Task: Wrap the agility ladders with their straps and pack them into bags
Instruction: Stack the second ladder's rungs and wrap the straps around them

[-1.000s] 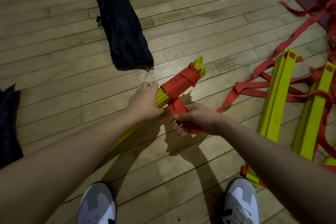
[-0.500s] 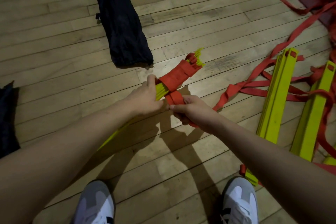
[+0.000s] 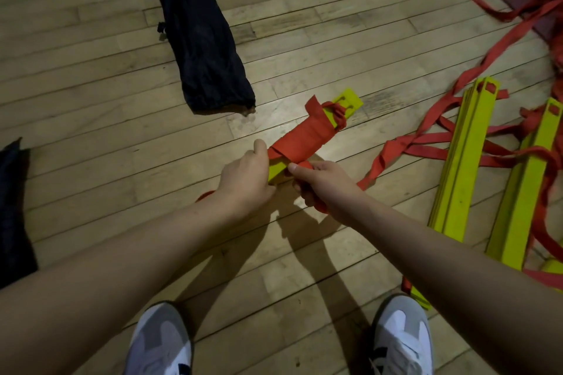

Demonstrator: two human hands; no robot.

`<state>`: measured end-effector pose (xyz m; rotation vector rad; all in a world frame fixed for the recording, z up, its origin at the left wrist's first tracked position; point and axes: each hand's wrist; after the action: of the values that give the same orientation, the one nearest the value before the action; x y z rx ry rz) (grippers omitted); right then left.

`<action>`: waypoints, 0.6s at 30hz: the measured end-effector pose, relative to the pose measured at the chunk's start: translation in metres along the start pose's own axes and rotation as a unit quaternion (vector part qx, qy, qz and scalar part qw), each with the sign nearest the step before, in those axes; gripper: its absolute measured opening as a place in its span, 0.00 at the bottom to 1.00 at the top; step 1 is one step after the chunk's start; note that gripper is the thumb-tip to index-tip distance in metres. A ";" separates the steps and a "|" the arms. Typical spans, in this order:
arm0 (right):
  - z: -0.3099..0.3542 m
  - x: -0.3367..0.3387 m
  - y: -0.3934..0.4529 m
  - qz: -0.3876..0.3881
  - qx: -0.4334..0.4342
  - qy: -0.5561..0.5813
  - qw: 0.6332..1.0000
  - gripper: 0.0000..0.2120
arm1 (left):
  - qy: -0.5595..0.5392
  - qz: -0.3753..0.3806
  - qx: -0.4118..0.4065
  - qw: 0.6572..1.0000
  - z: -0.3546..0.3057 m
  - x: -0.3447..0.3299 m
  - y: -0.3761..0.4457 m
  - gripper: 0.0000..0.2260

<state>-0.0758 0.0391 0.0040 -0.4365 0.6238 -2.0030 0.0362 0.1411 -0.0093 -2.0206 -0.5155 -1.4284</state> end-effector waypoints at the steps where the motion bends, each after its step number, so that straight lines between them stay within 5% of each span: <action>1: 0.000 0.000 0.000 -0.002 -0.007 0.017 1.000 0.12 | -0.013 0.013 0.001 1.000 0.000 0.000 0.000 0.26; 7: 0.000 0.007 0.003 -0.022 -0.020 0.069 0.997 0.08 | -0.111 0.153 -0.026 0.982 0.008 0.019 0.008 0.27; 13: 0.002 0.005 0.002 -0.022 -0.023 0.054 0.998 0.09 | -0.146 0.085 -0.089 0.982 0.018 0.027 0.002 0.22; 18: -0.001 0.010 0.001 0.011 -0.003 0.083 0.996 0.06 | -0.228 0.121 -0.055 0.964 0.019 0.015 -0.002 0.24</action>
<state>-0.0805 0.0305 0.0027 -0.2669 0.7337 -2.0308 0.0533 0.1553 0.0004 -2.4209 -0.3623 -0.8614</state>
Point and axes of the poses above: each hand's wrist, its own y-axis towards the middle knuckle, its own x-axis out of the back of the hand, z = x × y
